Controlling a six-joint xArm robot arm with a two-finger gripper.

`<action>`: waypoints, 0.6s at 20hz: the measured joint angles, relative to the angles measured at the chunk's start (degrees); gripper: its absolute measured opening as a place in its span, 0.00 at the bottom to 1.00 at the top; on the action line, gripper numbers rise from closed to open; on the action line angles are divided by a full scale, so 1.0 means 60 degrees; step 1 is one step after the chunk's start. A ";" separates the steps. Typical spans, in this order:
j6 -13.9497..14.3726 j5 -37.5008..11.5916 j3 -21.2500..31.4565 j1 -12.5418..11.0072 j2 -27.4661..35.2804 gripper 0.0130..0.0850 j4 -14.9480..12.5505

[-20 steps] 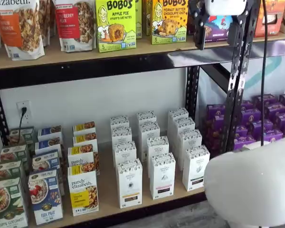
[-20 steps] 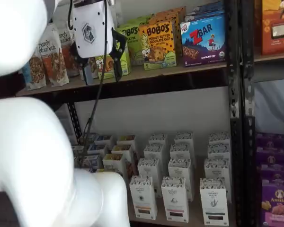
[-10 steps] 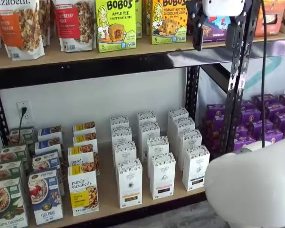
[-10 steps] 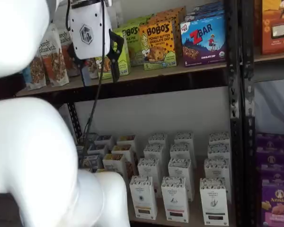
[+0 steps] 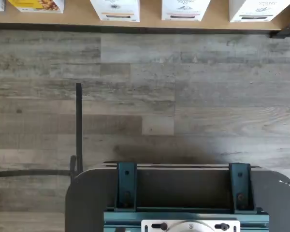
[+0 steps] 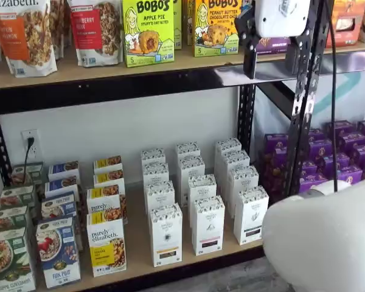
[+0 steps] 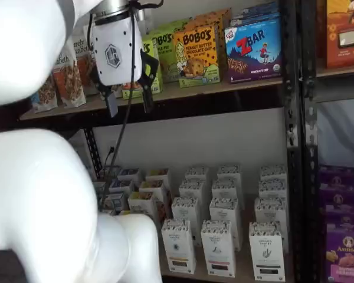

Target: Pick up the white box with a yellow strip in the middle, on the bottom shelf, the fourth box from the left

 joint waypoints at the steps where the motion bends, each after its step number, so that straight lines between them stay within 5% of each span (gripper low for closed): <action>1: -0.0010 -0.0202 0.0219 0.0003 -0.0044 1.00 -0.0033; 12: -0.0399 -0.2579 0.2311 -0.0341 -0.0004 1.00 0.0015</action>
